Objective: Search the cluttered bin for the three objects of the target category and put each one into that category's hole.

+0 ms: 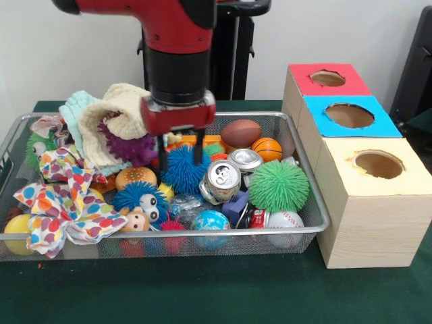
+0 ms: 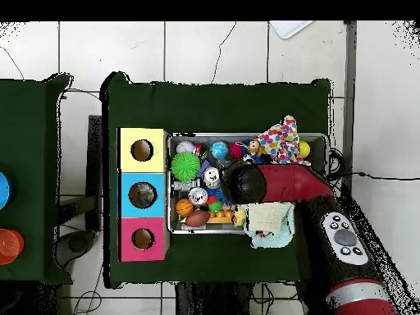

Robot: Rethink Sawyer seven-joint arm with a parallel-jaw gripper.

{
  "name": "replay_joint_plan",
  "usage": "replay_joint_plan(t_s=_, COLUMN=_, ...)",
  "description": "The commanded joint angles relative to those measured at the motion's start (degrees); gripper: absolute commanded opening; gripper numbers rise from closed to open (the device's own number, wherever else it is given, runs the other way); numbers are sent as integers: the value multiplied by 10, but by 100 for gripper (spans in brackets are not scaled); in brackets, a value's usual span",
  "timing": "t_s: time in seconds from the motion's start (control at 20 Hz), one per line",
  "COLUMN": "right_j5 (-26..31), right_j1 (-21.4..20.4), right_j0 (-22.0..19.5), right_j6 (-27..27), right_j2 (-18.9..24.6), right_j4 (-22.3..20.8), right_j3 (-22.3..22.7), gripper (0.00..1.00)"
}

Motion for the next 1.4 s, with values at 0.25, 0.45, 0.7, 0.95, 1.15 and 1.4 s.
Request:
replay_joint_plan(t_s=0.25, right_j5=-2, right_j1=46, right_j0=33, right_j6=78, right_j2=27, right_j4=42, right_j3=-7, gripper=100)
replay_joint_plan(t_s=0.45, right_j5=-7, right_j1=67, right_j0=49, right_j6=99, right_j2=-8, right_j4=38, right_j3=-17, gripper=100)
replay_joint_plan(t_s=0.7, right_j5=7, right_j1=91, right_j0=63, right_j6=106, right_j2=-65, right_j4=14, right_j3=-38, gripper=100)
replay_joint_plan(t_s=0.95, right_j5=23, right_j1=74, right_j0=60, right_j6=73, right_j2=-85, right_j4=2, right_j3=-36, gripper=100)
replay_joint_plan(t_s=1.15, right_j5=33, right_j1=68, right_j0=53, right_j6=51, right_j2=-86, right_j4=2, right_j3=-44, gripper=100)
replay_joint_plan(t_s=1.4, right_j5=36, right_j1=67, right_j0=52, right_j6=43, right_j2=-83, right_j4=9, right_j3=-49, gripper=100)
